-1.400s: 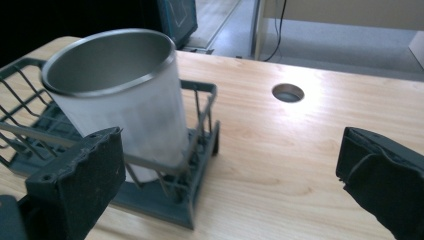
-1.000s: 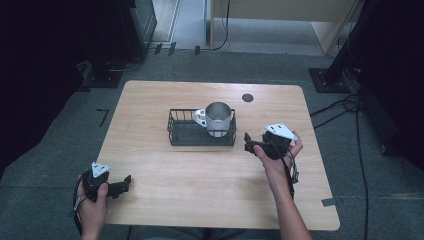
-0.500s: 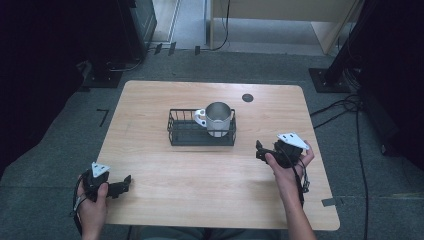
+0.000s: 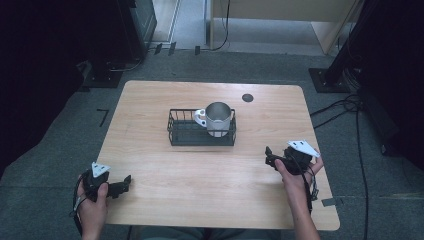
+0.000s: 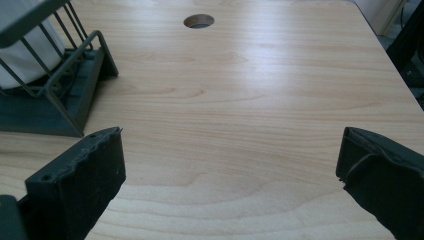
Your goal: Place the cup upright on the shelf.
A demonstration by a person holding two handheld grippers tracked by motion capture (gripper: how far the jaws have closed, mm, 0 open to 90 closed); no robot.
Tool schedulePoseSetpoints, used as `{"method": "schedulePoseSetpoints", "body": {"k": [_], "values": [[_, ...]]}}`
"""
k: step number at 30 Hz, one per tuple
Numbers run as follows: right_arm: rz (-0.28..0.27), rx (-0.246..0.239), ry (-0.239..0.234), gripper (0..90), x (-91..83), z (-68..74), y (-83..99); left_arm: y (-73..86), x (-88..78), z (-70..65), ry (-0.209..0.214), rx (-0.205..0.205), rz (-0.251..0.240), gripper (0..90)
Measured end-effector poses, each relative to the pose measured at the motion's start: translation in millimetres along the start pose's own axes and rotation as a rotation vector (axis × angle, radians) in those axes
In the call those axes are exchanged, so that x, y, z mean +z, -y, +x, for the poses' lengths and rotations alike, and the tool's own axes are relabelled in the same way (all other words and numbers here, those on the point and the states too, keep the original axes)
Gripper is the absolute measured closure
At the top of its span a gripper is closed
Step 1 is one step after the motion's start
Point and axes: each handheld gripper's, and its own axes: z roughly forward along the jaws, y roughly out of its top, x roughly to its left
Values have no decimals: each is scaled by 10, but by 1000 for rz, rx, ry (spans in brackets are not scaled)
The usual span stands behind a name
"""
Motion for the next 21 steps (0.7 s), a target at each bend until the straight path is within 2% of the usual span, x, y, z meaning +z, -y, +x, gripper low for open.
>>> {"method": "schedulePoseSetpoints", "body": {"k": [21], "values": [[31, 46, 39, 0, -158, -367, 286, 0, 0, 0, 0, 0, 0, 0]]}}
